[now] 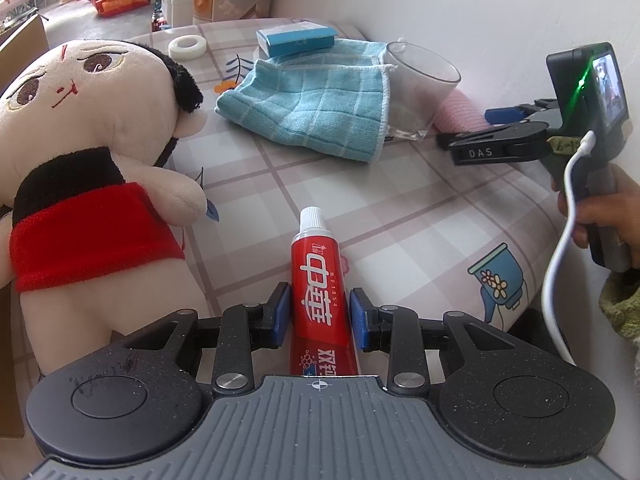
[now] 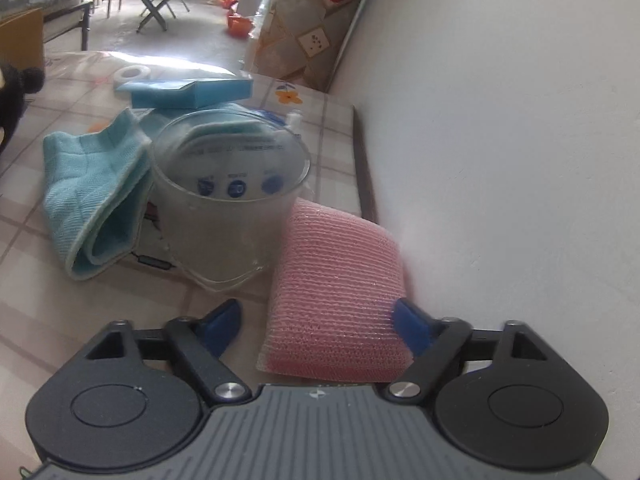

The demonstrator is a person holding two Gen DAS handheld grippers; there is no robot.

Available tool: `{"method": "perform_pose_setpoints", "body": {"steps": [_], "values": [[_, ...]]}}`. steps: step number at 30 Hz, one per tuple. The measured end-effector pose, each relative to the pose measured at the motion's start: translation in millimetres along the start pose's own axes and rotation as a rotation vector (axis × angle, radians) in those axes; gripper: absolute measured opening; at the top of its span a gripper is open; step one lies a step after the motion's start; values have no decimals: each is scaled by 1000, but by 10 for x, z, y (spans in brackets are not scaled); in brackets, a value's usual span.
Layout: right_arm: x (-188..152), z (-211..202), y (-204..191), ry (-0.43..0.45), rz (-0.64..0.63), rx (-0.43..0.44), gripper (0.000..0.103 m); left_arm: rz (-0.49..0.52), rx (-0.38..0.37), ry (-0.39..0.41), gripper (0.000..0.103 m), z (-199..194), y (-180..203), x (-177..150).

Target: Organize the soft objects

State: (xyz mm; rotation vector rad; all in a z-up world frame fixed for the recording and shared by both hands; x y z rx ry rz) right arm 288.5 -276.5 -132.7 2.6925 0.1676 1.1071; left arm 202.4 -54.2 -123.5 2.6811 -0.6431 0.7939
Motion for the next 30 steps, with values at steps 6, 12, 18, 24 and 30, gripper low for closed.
{"method": "perform_pose_setpoints", "body": {"steps": [6, 12, 18, 24, 30], "values": [[-71, -112, 57, 8, 2, -13, 56, 2, 0, 2, 31, 1, 1, -7], [-168, -326, 91, -5, 29, 10, 47, 2, 3, 4, 31, 0, 7, -9], [-372, -567, 162, -25, 60, 60, 42, 2, 4, 4, 31, 0, 9, -11], [-515, -963, 59, -16, 28, 127, 40, -6, 2, 4, 31, -3, 2, -7], [-582, -1278, -233, -27, -17, 254, 45, -6, 4, 4, 31, -1, 4, -8]]}}
Point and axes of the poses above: each gripper's, at about its wrist camera, not at the fingertips, and z roughly the way its jaws point, y to its right, x to its top, the point moved 3 cm from there along z, roughly the way its jaws point, and after that the axes turned 9 degrees about z, right-handed, at the moved point
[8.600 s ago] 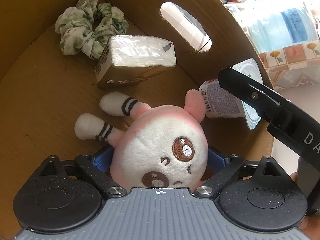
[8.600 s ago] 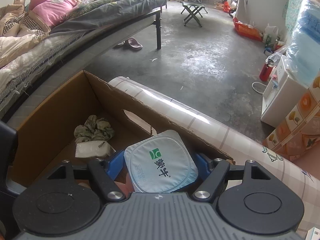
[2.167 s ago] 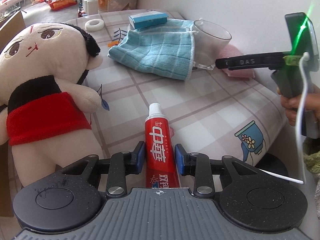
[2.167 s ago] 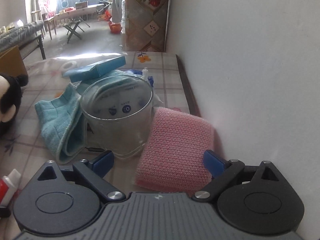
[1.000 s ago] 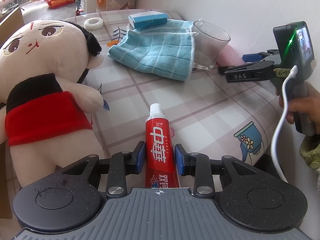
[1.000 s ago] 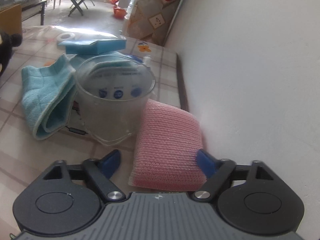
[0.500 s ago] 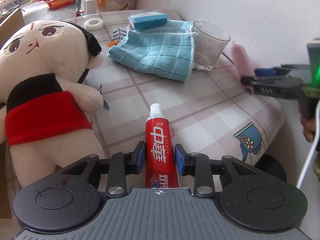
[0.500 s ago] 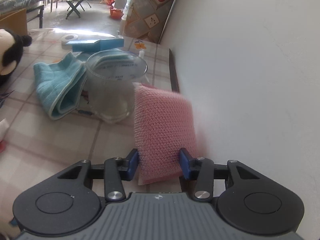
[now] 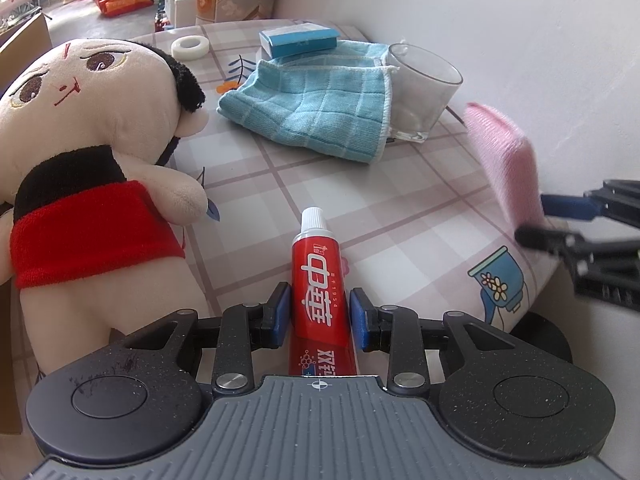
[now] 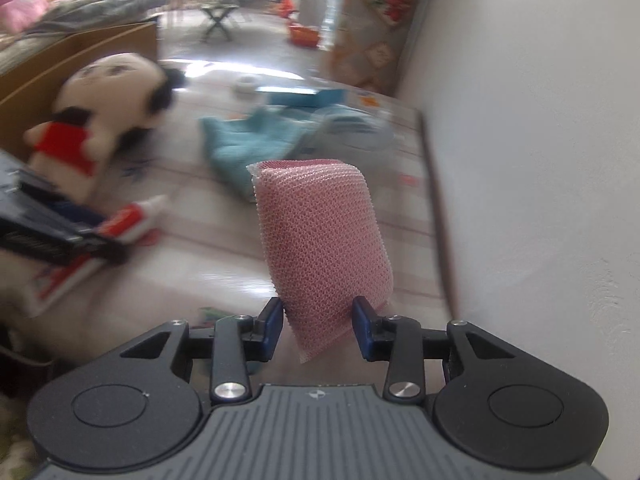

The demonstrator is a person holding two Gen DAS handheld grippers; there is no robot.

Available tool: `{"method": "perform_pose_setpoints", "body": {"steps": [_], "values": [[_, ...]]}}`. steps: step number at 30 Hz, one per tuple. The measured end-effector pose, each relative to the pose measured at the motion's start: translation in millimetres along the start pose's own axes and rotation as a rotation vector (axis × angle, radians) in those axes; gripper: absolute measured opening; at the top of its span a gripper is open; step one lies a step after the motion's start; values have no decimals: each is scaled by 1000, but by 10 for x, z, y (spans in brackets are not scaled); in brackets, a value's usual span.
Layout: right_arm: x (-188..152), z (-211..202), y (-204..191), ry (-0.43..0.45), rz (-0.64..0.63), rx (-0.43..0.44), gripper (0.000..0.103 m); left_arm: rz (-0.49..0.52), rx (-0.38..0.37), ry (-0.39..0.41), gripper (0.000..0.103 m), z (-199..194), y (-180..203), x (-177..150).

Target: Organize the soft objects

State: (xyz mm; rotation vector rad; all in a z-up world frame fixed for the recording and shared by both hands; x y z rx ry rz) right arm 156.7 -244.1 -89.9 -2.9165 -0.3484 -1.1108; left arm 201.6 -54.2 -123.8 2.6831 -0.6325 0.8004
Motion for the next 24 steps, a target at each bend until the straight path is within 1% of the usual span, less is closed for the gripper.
{"method": "perform_pose_setpoints", "body": {"steps": [1, 3, 5, 7, 8, 9, 11, 14, 16, 19, 21, 24], "values": [[4, -4, -54, -8, -8, 15, 49, -1, 0, 0, 31, 2, 0, 1], [16, -7, -124, -7, -27, 41, 66, -1, 2, 2, 31, 0, 3, -1], [43, -7, -161, 6, -51, 55, 77, 4, 4, 2, 31, 1, 9, -5], [95, -10, -176, 23, -78, 68, 81, 6, 4, 1, 31, 2, 10, -3], [130, -1, -174, 26, -90, 88, 85, 6, 4, 0, 31, 4, 8, -2], [168, 18, -170, 28, -106, 110, 91, 5, 4, 0, 31, 4, 5, -2], [242, 90, -178, 20, -164, 146, 99, 7, 5, 0, 31, 4, 5, -3], [340, 273, -215, -22, -259, 172, 99, 16, 9, -1, 31, 10, 11, -2], [421, 427, -212, -51, -278, 191, 99, 15, 6, -5, 31, 14, 4, 5], [509, 602, -165, -83, -249, 238, 99, 6, -2, -8, 31, 15, -6, 10], [506, 692, -134, -97, -230, 264, 99, 4, -4, -8, 31, 18, -7, 11], [466, 821, -57, -131, -159, 295, 99, 13, -5, -8, 31, 22, 1, 8]]}}
Point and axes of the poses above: each gripper's, at about its wrist camera, not at the fingertips, and z roughly the way its jaws point, y to its right, x to its top, the point moved 3 cm from there along z, roughly the way its jaws point, and after that the axes turned 9 degrees about z, right-handed, at the moved point
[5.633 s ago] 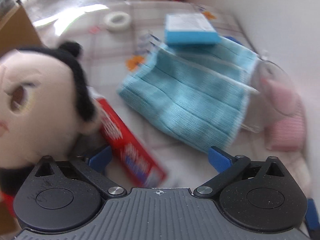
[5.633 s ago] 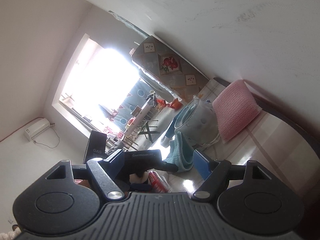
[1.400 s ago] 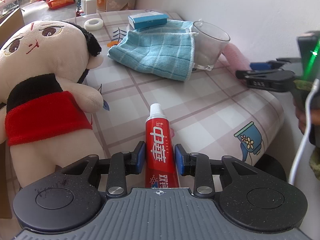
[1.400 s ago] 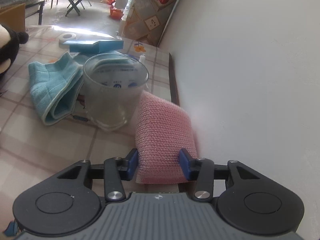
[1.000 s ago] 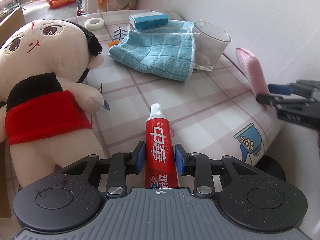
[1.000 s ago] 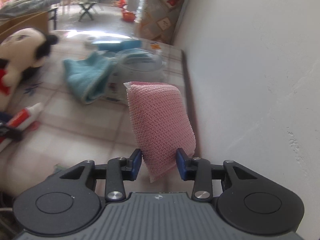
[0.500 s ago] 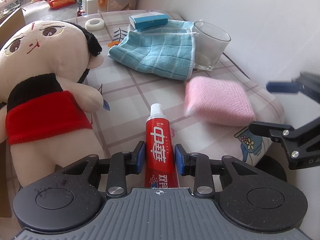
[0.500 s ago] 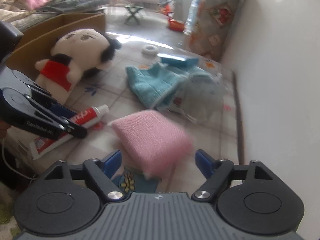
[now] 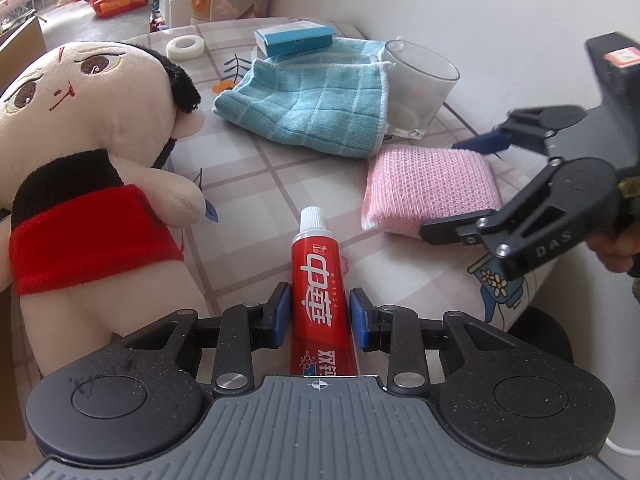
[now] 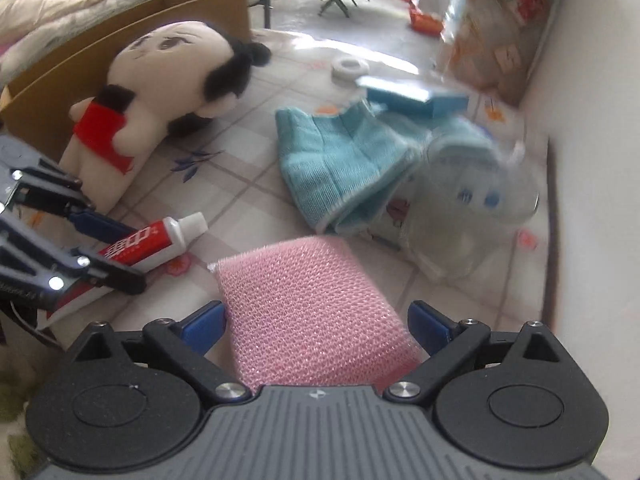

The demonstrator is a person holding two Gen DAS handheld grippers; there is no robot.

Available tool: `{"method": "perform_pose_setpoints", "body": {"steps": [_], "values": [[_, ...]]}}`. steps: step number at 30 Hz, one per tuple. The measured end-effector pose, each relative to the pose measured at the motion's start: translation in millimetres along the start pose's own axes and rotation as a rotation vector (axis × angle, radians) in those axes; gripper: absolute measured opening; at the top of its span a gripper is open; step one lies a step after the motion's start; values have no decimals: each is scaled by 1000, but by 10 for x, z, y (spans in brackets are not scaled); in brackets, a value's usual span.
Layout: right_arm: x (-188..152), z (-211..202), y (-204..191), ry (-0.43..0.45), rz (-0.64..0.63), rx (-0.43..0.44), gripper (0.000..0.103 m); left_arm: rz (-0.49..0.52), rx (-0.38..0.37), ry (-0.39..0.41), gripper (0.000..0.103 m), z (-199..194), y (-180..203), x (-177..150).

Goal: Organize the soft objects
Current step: 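Lift the pink sponge with the right tool while the left tool lifts the toothpaste tube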

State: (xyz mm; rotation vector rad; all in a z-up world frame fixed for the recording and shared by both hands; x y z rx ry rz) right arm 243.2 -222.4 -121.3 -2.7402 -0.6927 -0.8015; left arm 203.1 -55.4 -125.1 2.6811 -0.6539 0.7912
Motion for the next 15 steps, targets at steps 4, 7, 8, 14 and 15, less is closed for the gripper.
{"method": "perform_pose_setpoints", "body": {"steps": [4, 7, 8, 14, 15], "values": [[-42, 62, 55, 12, 95, 44, 93, 13, 2, 3, 30, 6, 11, -1], [-86, 45, 43, 21, 132, 34, 89, 18, 5, 8, 29, 5, 17, -3], [-100, 17, 44, 27, 151, 22, 88, 18, 5, 10, 29, 1, 21, -3], [-268, -221, 110, 75, 310, -20, 85, -26, -40, 17, 29, -55, -21, -22], [-302, -278, 138, 92, 344, -3, 85, -33, -50, 19, 29, -69, -24, -27]]}}
Point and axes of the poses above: each gripper's, at about its wrist camera, not at the fingertips, and z roughly the way its jaws point, y to its right, x to its top, the point moved 3 cm from there along z, roughly the way its jaws point, and after that the axes turned 9 degrees about z, right-handed, at the moved point
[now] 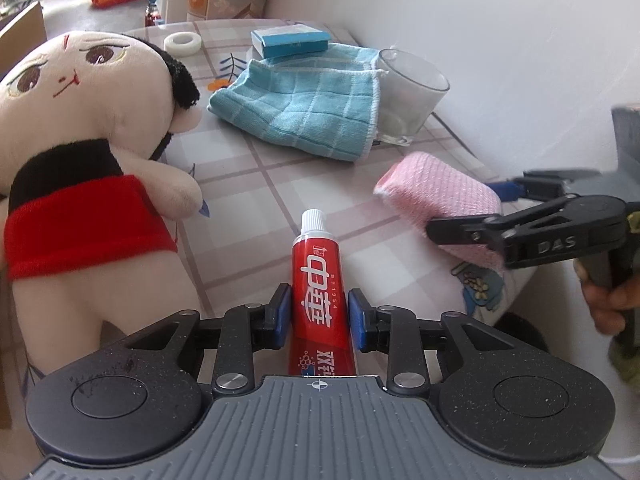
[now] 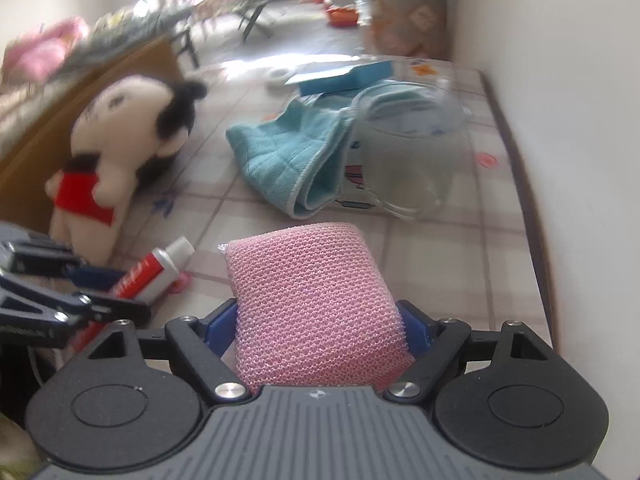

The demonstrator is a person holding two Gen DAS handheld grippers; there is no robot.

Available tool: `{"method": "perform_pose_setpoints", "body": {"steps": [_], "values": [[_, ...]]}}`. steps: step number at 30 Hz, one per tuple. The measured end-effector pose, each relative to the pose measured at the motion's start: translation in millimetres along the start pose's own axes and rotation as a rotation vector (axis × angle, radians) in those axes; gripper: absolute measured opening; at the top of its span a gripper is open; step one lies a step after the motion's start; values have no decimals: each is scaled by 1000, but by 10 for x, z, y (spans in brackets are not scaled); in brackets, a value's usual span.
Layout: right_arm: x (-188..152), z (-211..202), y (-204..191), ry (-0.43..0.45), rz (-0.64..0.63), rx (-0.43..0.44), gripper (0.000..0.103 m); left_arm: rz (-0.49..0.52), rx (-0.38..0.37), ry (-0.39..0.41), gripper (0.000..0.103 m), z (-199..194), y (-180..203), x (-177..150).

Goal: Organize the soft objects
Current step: 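Lift the pink sponge with the right tool while the left tool lifts the toothpaste tube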

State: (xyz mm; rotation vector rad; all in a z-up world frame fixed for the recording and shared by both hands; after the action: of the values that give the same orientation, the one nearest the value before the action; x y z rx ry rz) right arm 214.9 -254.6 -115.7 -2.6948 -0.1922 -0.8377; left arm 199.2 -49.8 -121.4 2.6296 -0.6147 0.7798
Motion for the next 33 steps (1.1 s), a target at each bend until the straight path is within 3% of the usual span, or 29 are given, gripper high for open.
{"method": "perform_pose_setpoints", "body": {"steps": [5, 11, 17, 21, 28, 33], "values": [[-74, -308, 193, 75, 180, 96, 85, -25, -55, 19, 29, -103, 37, -13], [-167, -734, 209, 195, 295, 175, 85, -55, -115, 83, 29, -345, 78, 1], [-114, -1220, -120, 340, 270, 262, 85, -70, -132, 177, 29, -826, 63, 10], [71, -1350, -513, 393, 198, 367, 85, -100, -120, 250, 29, -1278, -70, -21], [654, -1137, -1504, 372, 67, 630, 86, -211, 30, 381, 29, -2130, -618, -131], [1099, -760, -2350, 270, -3, 730, 86, -277, 231, 421, 29, -2522, -1160, -201]]}}
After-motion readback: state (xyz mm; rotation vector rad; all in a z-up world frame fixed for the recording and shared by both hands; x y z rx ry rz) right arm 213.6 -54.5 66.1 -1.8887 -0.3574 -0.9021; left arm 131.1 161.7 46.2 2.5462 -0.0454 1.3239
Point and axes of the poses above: each gripper's, at about its wrist camera, not at the fingertips, and z roughly the way its jaws point, y to its right, x to its top, the point moved 3 cm from there along z, roughly the way its jaws point, and after that the axes turned 9 degrees about z, right-handed, at the moved point
